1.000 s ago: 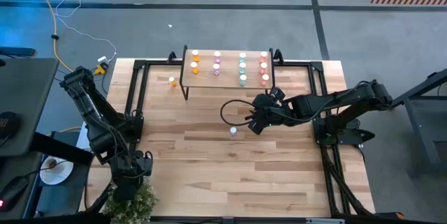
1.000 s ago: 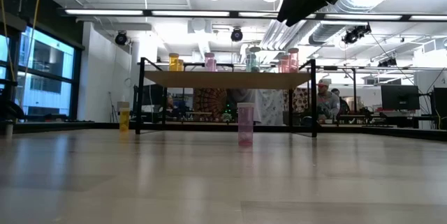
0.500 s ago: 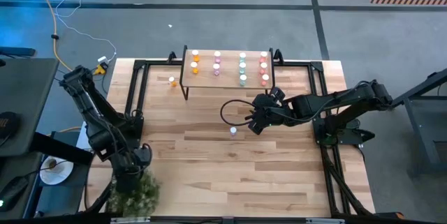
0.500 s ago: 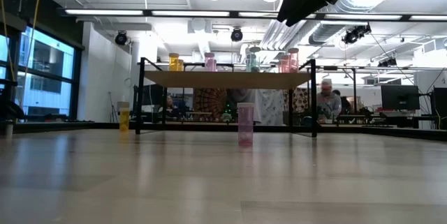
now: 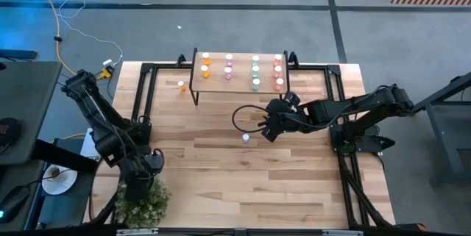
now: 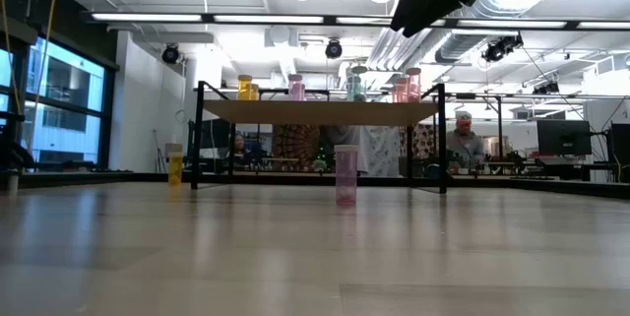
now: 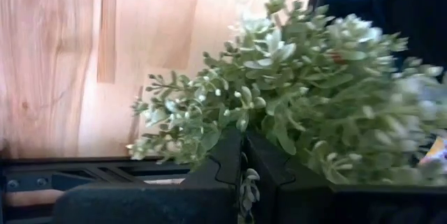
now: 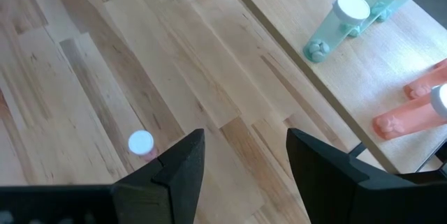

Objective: Pick and place medicine bottles onto shelf by color
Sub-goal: Adjust the plant on the table

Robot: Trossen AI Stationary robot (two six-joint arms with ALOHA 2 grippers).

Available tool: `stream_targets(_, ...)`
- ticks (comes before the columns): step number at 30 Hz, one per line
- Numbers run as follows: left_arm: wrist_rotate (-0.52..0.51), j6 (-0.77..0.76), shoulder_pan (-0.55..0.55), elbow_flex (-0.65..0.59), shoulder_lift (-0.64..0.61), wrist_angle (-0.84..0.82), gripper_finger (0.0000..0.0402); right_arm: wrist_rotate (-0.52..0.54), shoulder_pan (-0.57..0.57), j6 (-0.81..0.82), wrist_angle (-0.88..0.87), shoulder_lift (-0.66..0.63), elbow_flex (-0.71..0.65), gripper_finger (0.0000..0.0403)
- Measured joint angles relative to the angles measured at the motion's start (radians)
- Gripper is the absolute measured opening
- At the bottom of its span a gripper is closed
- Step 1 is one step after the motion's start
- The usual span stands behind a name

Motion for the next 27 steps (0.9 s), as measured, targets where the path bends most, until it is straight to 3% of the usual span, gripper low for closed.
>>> stream_targets(13,-0.018,-0.014,-0.001,0.023,-0.013,-0.025,0.0000,0.000,0.000,-0.010,0.000,0.000,0.000,0.0195)
stream_targets(27,-0.113,-0.008,0.000,0.023,-0.050,-0.098,0.0000,0.000,0.000,-0.007,0.001,0.000,0.000,0.0195)
